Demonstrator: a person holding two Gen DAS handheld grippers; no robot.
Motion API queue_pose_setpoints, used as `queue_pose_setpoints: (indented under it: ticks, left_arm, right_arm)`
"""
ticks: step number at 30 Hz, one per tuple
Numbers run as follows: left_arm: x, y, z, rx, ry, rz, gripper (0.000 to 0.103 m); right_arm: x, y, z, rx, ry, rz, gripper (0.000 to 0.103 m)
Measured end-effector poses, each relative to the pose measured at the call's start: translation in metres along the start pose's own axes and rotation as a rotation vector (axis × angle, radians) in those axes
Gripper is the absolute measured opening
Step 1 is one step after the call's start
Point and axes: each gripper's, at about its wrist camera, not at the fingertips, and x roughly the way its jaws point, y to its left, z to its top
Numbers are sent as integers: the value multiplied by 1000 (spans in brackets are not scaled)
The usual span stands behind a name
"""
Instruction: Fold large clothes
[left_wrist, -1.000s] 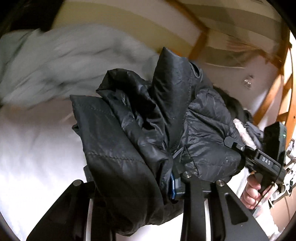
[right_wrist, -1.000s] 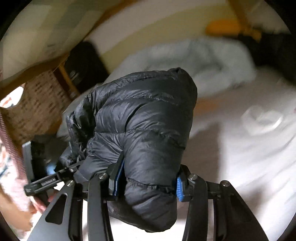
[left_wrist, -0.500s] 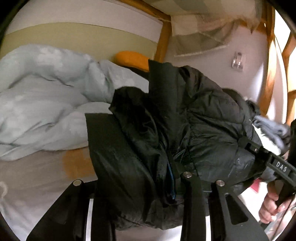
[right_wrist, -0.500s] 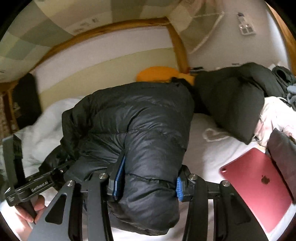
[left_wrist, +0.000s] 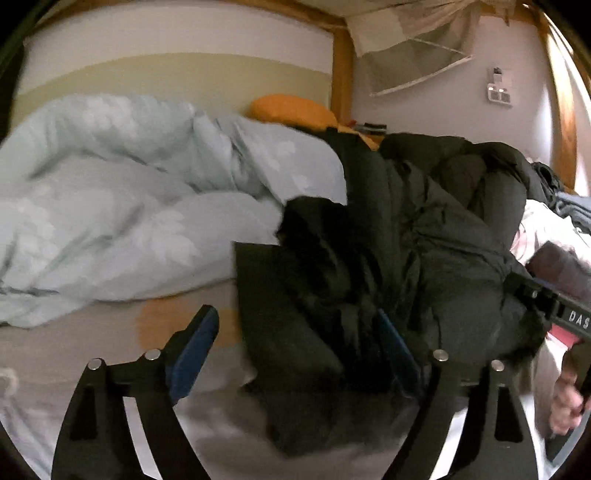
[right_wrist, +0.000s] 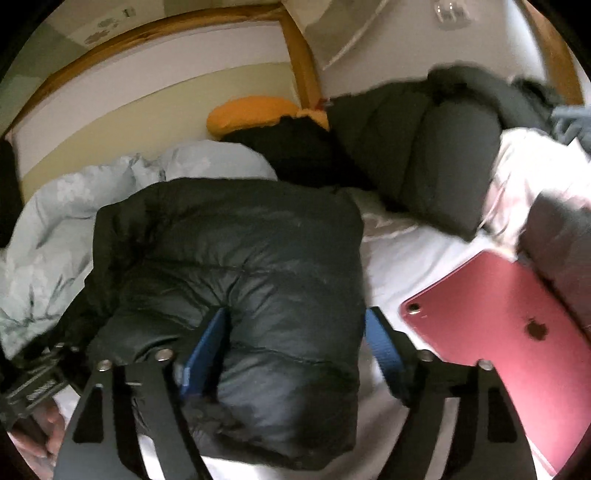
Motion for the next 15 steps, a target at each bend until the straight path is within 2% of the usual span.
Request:
queue_pose_setpoints:
  ticks: [3,4,6,11,13,15]
  left_arm:
    - [-36,4,-3,54,-68,58,102]
    - [-47,5,-4,61,-88,72,103]
    - [-72,10,-7,57,-130,86,102]
    - [-116,14,-18,46,-203,100,103]
    - [-124,12,-27,57,-227,128,103]
    - [-130,11,-45,70,-270,181,103]
  right_arm:
    - [-33,20,-5,-71,-62,1,88]
    - [-44,28,-8,-91,-75,17,90]
    - [-62,43,-15,-131,-89,43,103]
    - [-101,72,-38,-232,-168,52,102]
    - [-111,78,-52,-252,-242,-2,102]
    - [-115,85,-72,-258,-321,-122,102]
